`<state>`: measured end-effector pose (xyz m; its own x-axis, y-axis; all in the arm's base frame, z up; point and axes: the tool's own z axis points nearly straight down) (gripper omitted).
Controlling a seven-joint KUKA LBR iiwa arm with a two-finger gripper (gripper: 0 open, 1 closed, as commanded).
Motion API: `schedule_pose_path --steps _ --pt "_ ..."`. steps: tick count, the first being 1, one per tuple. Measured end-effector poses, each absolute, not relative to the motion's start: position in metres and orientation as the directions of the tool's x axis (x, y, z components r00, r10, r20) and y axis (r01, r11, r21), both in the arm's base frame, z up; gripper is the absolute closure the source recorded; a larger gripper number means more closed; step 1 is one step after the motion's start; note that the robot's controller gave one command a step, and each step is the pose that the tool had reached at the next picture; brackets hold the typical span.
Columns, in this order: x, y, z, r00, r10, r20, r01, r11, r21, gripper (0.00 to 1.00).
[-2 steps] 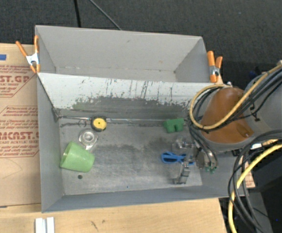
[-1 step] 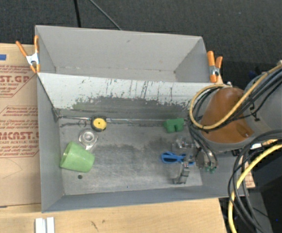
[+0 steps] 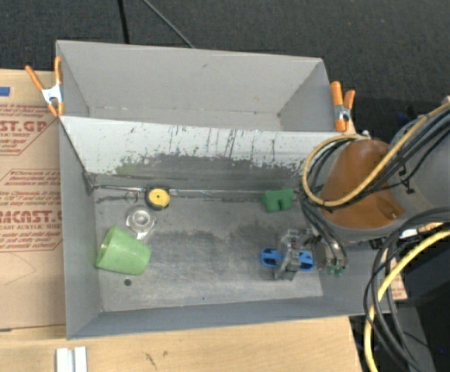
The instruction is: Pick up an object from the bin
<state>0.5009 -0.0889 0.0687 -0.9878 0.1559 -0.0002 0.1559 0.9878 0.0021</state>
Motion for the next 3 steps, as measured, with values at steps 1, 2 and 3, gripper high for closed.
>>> schedule_pose_path --steps 1,2,3 --pt "0.501 -0.088 0.093 -0.988 0.155 -0.003 0.155 0.988 0.001 1.00" --pt "0.503 -0.088 0.145 -0.988 0.155 -0.006 0.155 0.988 0.001 1.00" --pt "0.504 -0.087 0.180 -0.988 0.154 -0.005 0.154 0.988 0.001 1.00"
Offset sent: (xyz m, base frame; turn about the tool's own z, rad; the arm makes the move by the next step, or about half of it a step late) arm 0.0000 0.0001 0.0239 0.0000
